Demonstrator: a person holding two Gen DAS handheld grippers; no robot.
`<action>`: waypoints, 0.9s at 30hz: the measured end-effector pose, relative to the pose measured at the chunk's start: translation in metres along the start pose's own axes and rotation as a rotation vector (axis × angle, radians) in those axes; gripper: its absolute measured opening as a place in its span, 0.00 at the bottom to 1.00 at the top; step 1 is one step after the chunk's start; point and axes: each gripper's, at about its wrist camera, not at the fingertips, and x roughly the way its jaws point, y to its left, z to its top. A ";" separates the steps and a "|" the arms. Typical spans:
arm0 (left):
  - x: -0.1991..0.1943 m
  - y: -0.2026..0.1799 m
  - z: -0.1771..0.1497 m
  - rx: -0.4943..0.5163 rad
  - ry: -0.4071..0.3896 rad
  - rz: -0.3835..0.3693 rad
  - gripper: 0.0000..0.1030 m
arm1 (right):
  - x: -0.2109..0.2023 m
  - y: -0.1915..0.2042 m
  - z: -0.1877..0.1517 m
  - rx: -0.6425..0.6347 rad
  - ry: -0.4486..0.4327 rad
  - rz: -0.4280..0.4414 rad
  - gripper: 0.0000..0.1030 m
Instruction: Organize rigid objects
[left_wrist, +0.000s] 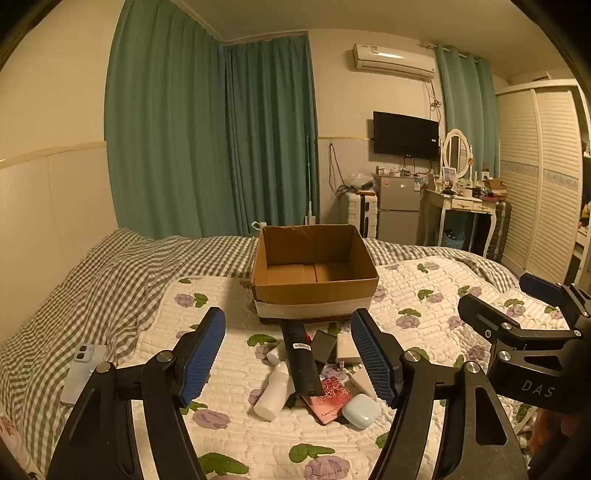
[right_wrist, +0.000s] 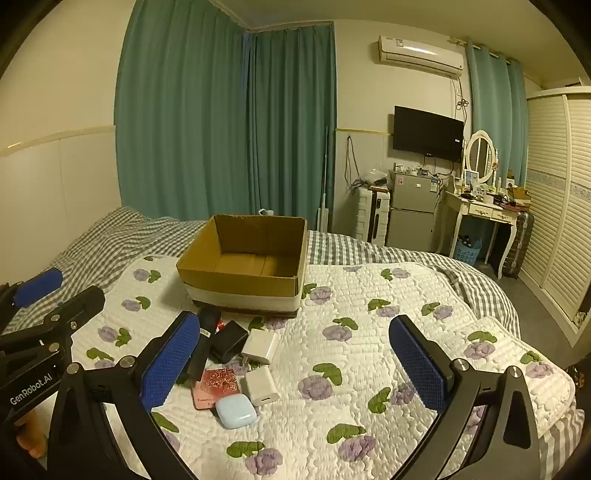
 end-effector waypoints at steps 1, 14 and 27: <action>0.000 0.000 0.000 0.001 0.000 0.000 0.71 | 0.000 0.000 0.000 0.001 -0.002 0.001 1.00; 0.000 0.000 0.000 0.004 0.003 0.000 0.71 | 0.003 0.003 -0.001 -0.003 0.017 0.001 1.00; 0.005 0.006 -0.003 -0.014 0.009 -0.007 0.71 | -0.001 0.003 -0.002 -0.004 0.016 0.003 1.00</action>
